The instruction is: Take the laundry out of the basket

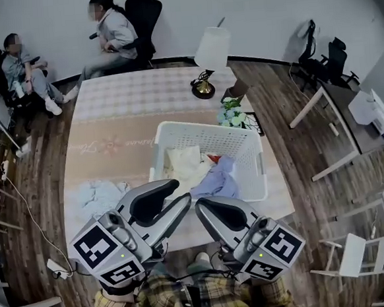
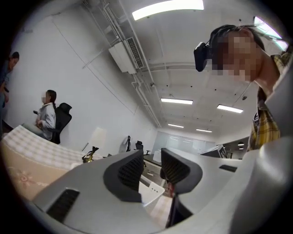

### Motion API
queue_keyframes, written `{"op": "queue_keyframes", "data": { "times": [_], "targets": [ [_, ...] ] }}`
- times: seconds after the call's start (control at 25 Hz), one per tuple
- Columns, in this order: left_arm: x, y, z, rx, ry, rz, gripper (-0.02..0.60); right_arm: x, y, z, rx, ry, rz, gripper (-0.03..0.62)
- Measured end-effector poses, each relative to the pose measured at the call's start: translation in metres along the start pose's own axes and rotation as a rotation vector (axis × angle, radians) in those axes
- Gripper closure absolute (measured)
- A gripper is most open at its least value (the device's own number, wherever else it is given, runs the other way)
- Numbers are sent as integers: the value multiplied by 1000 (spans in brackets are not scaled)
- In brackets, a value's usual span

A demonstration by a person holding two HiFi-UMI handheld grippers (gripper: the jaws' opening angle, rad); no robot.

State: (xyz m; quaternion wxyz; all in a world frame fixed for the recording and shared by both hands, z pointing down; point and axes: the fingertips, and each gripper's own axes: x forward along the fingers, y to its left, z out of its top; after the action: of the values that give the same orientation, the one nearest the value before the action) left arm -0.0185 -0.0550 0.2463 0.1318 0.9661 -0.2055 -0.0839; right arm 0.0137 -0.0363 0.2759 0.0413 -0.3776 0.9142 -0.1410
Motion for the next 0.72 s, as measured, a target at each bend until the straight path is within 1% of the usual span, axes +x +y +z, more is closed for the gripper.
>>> {"op": "queue_keyframes", "data": {
  "times": [0.04, 0.12, 0.16, 0.24, 0.28, 0.32, 0.4, 0.48, 0.72],
  "targets": [
    [13, -14, -2, -1, -11, -7, 467, -16, -7, 6, -10, -8, -6, 574],
    [36, -42, -7, 2, -23, -15, 480, -47, -19, 16, -30, -17, -12, 583],
    [47, -54, -11, 10, -23, -15, 504, -61, -25, 21, -39, -20, -13, 583],
    [67, -75, -17, 26, -13, -15, 532, -84, -36, 29, -57, -22, -20, 583],
    [75, -84, -21, 28, -7, -16, 562, -94, -42, 32, -67, -20, -27, 584],
    [83, -92, -23, 26, -2, -19, 572, -102, -47, 35, -75, -16, -34, 583],
    [93, -104, -25, 18, 5, -19, 572, -113, -54, 39, -85, -10, -38, 583],
    [100, -111, -26, 27, 12, -8, 572, -120, -57, 41, -80, -11, -31, 585],
    [109, -116, -29, 62, 26, 33, 571, -130, -63, 45, -76, -4, -19, 585]
  ]
}}
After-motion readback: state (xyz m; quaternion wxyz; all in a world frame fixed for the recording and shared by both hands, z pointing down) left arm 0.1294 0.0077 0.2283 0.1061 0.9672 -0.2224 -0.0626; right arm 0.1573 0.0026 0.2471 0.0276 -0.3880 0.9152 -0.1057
